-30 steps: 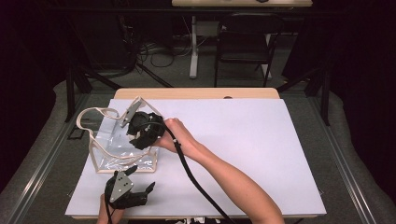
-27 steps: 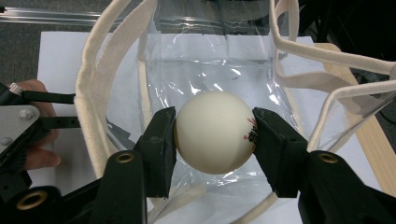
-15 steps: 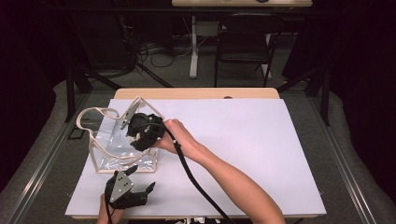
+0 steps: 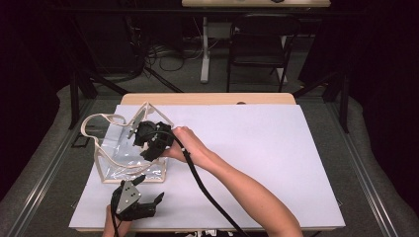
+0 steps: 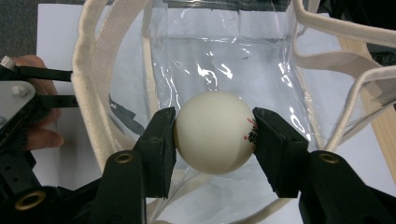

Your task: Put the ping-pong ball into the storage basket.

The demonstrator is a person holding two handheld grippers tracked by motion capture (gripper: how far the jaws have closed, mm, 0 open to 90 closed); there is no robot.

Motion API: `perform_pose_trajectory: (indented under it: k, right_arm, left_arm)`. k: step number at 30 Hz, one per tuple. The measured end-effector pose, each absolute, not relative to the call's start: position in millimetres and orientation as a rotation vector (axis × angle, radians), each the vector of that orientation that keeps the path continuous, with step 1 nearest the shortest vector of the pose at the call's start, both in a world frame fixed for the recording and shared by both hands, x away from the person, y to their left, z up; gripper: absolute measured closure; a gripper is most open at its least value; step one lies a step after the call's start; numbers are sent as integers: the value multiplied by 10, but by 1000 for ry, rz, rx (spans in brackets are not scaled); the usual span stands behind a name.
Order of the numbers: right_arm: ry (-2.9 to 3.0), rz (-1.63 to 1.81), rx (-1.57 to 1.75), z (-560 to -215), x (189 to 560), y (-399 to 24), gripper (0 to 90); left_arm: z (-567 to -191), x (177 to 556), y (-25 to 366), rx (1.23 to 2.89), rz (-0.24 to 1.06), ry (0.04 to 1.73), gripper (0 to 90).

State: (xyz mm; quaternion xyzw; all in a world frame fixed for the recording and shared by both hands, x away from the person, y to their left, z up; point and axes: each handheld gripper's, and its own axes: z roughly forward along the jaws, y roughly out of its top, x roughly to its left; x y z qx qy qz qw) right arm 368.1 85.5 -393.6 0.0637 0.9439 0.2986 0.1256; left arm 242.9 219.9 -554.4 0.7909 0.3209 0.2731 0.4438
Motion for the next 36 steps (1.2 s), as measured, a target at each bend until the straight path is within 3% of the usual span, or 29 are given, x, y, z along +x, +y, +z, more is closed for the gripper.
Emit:
perform_pose_trajectory:
  k: [6, 20, 36]
  right_arm:
    - [2763, 841, 186, -3951, 3680, 871, 499]
    - [2715, 1017, 263, -3813, 3719, 651, 167]
    - [2671, 1113, 339, -3742, 3732, 263, 87]
  left_arm:
    - [-5545, 2431, 2199, 1962, 678, 795, 162]
    - [-5545, 2431, 2202, 1962, 678, 799, 162]
    - [-5543, 2432, 2201, 1960, 676, 797, 161]
